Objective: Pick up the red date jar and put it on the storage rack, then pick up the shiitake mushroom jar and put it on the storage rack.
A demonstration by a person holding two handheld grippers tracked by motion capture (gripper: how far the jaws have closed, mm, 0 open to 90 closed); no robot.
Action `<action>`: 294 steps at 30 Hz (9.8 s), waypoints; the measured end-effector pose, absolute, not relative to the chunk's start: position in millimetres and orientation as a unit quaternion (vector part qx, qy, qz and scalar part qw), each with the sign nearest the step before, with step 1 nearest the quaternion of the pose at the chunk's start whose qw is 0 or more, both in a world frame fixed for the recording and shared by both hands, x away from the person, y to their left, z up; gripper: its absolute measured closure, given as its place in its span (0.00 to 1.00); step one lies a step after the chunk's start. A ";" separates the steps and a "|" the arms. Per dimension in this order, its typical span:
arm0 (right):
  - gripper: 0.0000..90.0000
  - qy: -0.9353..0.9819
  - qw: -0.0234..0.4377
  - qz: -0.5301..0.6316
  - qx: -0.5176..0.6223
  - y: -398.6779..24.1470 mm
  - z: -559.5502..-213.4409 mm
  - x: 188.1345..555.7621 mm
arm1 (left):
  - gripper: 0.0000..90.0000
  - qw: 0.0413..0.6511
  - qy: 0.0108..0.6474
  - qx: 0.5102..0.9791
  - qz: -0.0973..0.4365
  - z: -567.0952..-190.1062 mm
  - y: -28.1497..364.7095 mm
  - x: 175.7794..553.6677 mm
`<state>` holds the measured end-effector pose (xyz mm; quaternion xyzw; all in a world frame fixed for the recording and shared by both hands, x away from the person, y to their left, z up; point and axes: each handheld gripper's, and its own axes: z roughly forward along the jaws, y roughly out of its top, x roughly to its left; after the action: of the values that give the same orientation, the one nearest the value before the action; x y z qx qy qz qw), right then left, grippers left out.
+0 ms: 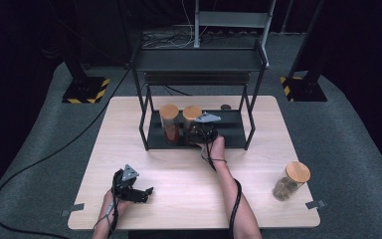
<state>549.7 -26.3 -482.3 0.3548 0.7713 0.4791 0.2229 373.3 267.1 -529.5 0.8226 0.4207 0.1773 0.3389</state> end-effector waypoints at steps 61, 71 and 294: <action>0.00 0.799 0.185 0.386 0.422 -91.3 -501.3 381.1 | 0.00 0.340 0.420 0.823 0.177 -529.5 267.1 373.2; 0.00 0.787 0.192 0.375 0.451 -115.8 -505.8 358.9 | 0.01 0.341 0.419 0.823 0.177 -529.5 266.9 373.1; 0.28 0.667 0.376 0.440 0.468 -214.3 -473.1 336.3 | 0.01 0.341 0.419 0.823 0.176 -529.5 266.3 373.3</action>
<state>336.3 -214.3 -473.1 0.4682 0.6675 0.4403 0.3761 373.3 266.3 -529.5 0.8229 0.4192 0.1761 0.3408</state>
